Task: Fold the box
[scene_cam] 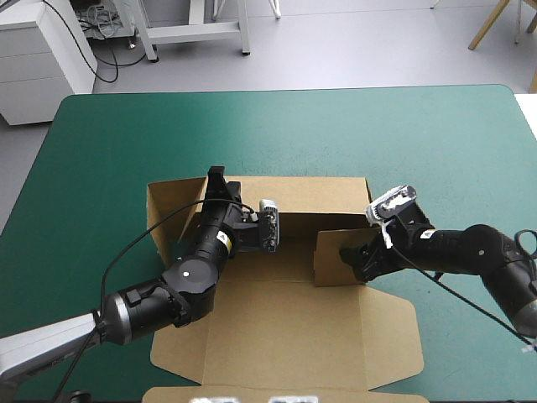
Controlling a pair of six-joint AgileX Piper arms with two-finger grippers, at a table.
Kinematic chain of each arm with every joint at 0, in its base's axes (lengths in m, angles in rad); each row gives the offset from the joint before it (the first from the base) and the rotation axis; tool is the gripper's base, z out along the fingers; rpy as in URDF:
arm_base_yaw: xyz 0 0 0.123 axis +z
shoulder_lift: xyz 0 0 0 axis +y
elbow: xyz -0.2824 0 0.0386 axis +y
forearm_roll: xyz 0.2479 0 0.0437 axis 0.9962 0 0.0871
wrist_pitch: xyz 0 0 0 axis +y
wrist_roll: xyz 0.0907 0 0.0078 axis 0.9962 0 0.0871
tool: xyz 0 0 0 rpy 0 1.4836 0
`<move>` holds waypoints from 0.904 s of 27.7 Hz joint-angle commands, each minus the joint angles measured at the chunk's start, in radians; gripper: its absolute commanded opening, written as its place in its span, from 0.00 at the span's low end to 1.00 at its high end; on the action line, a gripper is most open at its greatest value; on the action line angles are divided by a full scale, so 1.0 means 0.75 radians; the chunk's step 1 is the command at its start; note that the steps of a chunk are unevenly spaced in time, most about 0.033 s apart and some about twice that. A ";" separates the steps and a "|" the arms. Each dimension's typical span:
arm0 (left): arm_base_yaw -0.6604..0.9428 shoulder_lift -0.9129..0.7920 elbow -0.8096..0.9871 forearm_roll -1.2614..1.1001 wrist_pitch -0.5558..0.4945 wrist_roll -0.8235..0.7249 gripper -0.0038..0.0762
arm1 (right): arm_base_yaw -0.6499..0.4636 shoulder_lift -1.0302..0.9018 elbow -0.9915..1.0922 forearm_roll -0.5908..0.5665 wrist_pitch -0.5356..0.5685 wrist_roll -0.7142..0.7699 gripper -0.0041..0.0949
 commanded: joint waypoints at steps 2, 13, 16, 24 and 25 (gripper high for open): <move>-0.012 -0.027 -0.020 -0.011 -0.069 -0.031 0.04 | 0.074 -0.017 0.036 0.019 -0.255 -0.025 0.62; -0.012 -0.027 -0.020 -0.011 -0.089 -0.031 0.42 | 0.083 -0.017 0.038 0.030 -0.179 -0.025 0.10; -0.012 -0.027 -0.022 0.009 -0.079 -0.080 0.70 | 0.083 -0.017 0.038 0.030 -0.170 -0.025 0.02; -0.048 -0.033 -0.022 0.067 0.016 -0.144 0.88 | 0.083 -0.017 0.038 0.037 -0.191 -0.009 0.02; -0.095 -0.045 -0.022 0.067 0.035 -0.144 0.88 | 0.083 -0.017 0.038 0.037 -0.207 0.016 0.02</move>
